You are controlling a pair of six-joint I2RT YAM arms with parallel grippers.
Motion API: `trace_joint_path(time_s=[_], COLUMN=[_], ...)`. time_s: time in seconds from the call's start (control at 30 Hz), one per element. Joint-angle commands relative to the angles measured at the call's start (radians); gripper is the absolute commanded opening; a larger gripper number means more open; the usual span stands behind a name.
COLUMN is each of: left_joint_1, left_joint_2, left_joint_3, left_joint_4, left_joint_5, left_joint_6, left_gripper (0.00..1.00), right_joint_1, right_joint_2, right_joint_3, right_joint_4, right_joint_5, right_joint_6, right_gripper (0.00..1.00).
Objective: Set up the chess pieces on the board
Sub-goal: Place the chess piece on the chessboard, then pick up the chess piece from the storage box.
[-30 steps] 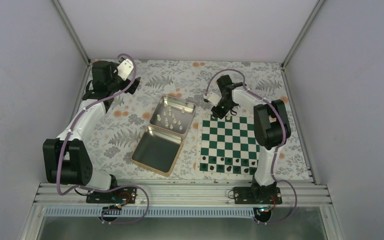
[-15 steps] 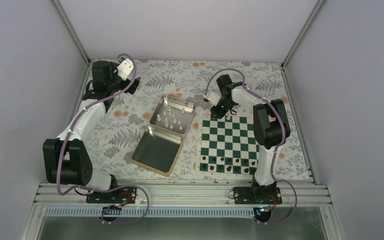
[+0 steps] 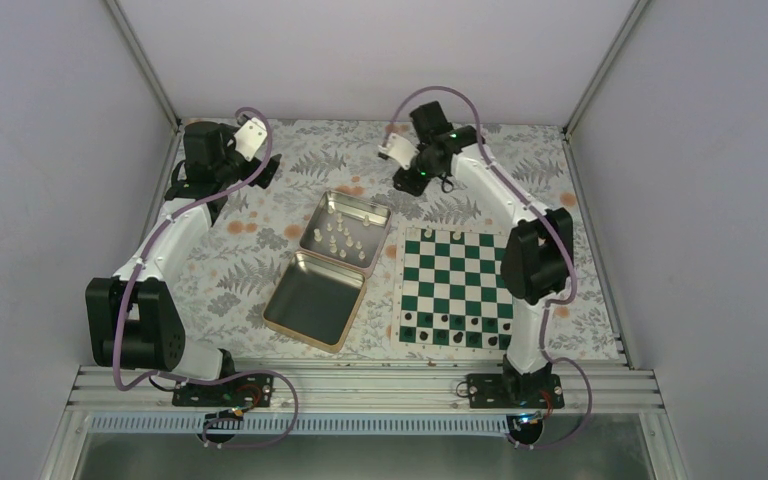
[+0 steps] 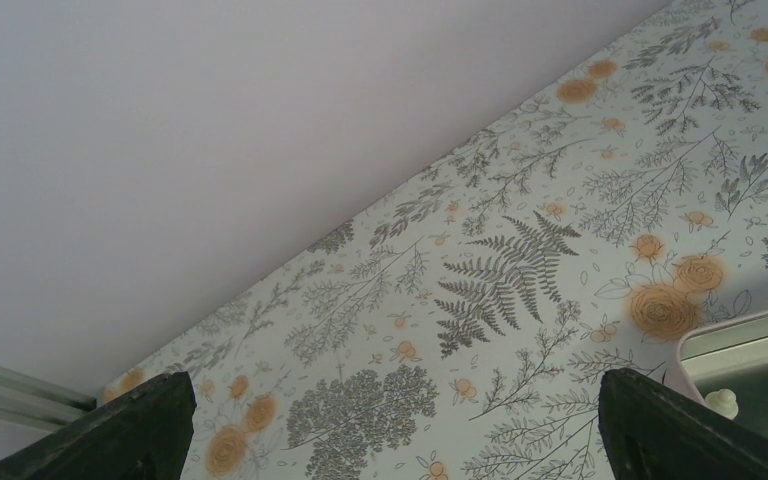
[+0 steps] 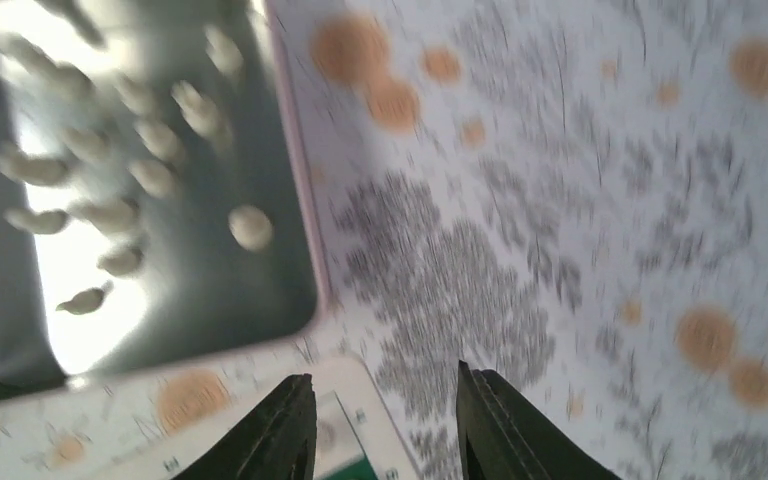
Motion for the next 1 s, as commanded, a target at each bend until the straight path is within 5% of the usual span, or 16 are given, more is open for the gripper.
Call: trace_joint_path(time_s=[0.0, 0.37, 0.97], left_joint_1=[-0.004, -0.004, -0.004], left_joint_2=[-0.005, -0.007, -0.011], left_joint_3=[0.008, 0.008, 0.003], left_joint_4=[0.004, 0.003, 0.007], left_joint_5=[0.008, 0.013, 0.013], left_joint_6=[-0.001, -0.001, -0.002], left_gripper=[1.0, 1.0, 1.0], right_joint_1=[0.105, 0.235, 0.258], right_joint_2=[0.079, 0.258, 0.283], right_joint_3=[0.12, 0.267, 0.176], right_joint_4=[-0.053, -0.082, 0.078], right_joint_5=[-0.029, -0.054, -0.035], right_joint_6=[-0.015, -0.017, -0.003], right_gripper=[0.38, 0.35, 0.37])
